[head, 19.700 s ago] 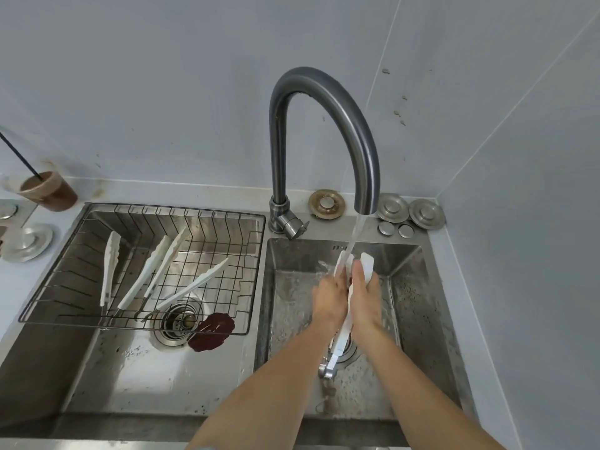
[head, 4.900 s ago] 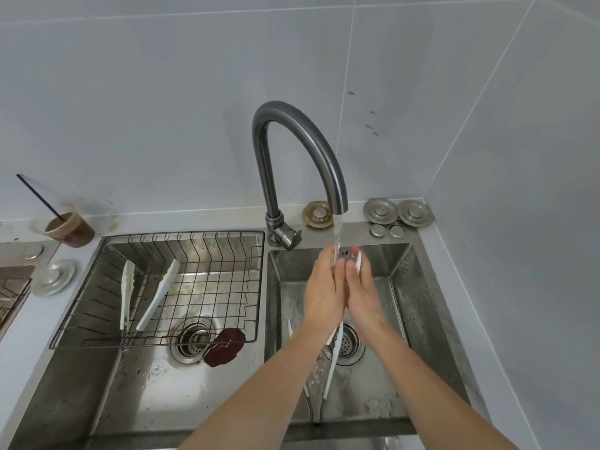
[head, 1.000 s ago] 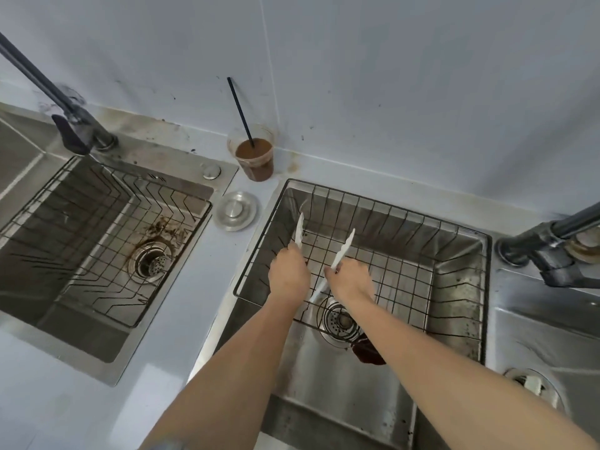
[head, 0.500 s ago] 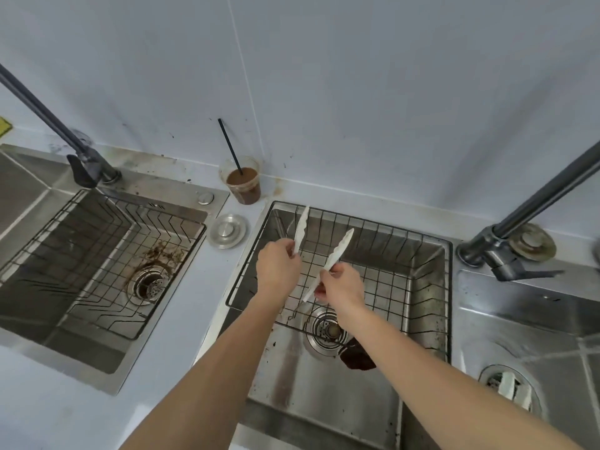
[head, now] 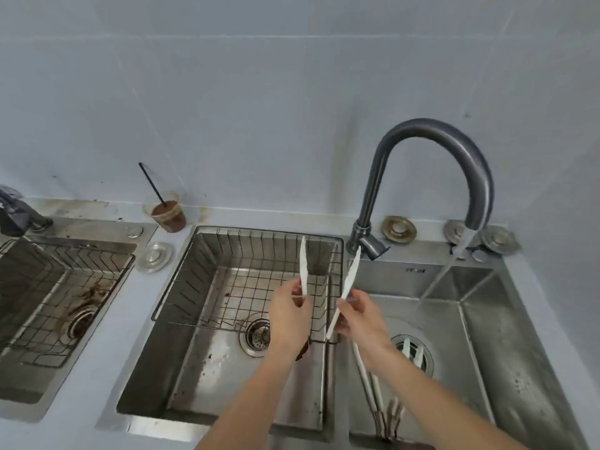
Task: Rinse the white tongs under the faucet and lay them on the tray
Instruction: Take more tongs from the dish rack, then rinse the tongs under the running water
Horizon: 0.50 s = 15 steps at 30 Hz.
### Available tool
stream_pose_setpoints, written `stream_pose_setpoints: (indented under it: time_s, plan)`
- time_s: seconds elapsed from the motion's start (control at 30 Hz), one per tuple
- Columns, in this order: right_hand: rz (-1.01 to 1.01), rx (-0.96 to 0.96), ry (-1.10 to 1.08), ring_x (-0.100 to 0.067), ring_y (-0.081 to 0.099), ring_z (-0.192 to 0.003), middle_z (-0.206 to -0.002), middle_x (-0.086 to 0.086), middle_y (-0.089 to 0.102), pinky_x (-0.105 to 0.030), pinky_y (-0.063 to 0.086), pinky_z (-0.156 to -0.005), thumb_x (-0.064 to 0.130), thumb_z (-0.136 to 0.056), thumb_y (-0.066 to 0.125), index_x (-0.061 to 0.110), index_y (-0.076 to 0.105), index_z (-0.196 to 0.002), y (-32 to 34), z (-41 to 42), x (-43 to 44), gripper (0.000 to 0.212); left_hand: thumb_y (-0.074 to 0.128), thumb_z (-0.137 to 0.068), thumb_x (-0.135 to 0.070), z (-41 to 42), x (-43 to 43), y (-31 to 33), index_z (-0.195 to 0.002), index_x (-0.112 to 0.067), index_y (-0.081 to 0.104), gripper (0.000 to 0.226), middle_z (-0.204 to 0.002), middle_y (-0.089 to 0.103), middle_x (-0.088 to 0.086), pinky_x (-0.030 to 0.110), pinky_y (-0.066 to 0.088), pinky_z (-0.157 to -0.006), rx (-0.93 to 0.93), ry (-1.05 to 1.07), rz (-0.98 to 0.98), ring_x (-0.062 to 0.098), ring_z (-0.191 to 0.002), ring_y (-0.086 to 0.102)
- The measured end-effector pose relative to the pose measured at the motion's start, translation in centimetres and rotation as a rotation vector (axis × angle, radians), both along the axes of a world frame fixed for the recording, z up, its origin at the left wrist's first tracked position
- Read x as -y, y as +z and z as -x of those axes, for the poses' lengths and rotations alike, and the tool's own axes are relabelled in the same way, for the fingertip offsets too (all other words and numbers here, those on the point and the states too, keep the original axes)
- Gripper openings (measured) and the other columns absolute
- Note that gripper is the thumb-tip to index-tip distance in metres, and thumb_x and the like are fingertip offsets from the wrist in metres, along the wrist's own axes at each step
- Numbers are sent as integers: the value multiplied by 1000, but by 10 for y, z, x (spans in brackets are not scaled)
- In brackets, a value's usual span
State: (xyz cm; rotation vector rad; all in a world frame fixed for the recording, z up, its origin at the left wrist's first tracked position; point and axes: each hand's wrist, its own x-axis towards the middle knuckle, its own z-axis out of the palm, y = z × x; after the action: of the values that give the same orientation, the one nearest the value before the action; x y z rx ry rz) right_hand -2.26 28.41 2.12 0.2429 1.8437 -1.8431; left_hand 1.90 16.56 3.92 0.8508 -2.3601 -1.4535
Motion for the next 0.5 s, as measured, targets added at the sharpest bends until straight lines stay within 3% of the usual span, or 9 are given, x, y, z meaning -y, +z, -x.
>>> stream_pose_setpoints:
  time_s: [0.1, 0.2, 0.27, 0.33, 0.37, 0.5]
  plan:
    - [-18, -10, -34, -25, 67, -82, -93, -11, 65, -40, 59, -75, 12, -92, 56, 12, 57, -108, 2, 0, -52, 16, 58, -87, -4, 7, -49, -2, -93, -31, 57, 27, -83, 63, -14, 4, 43, -63, -35, -46, -58, -4, -75, 60]
    - [-31, 9, -117, -22, 69, -74, -92, -12, 67, -31, 59, -62, 12, -90, 60, 14, 58, -107, -3, -8, -103, 17, 57, -88, -1, 11, -94, -12, -99, -22, 63, 25, -84, 65, -15, 1, 42, -65, 3, -125, -110, -9, -75, 60]
    - [-36, 26, -159, -19, 68, -70, -86, -11, 67, -28, 57, -59, 10, -89, 62, 11, 58, -108, -8, -11, -131, 19, 56, -88, 1, 14, -121, -19, -102, -15, 64, 22, -86, 68, -7, 11, 50, -74, 50, -161, -166, -1, -77, 64]
    - [-43, 31, -195, -21, 65, -69, -83, -12, 64, -32, 59, -63, 8, -88, 61, 6, 57, -108, -12, -10, -153, 20, 55, -89, 1, 20, -143, -25, -109, -10, 64, 25, -91, 70, 4, 31, 55, -84, 101, -163, -228, 15, -83, 67]
    - [-54, 29, -206, -22, 64, -71, -85, -13, 63, -35, 59, -67, 8, -89, 61, 5, 57, -108, -14, -8, -161, 20, 54, -90, 0, 25, -153, -28, -110, -9, 64, 25, -91, 70, 6, 33, 55, -84, 114, -158, -247, 19, -83, 67]
    - [-94, 9, -240, -22, 65, -77, -93, -15, 62, -34, 59, -71, 11, -90, 60, 8, 58, -105, -18, 5, -179, 16, 50, -92, 0, 42, -178, -34, -110, -11, 64, 25, -83, 70, 1, 17, 52, -66, 120, -132, -301, 13, -74, 69]
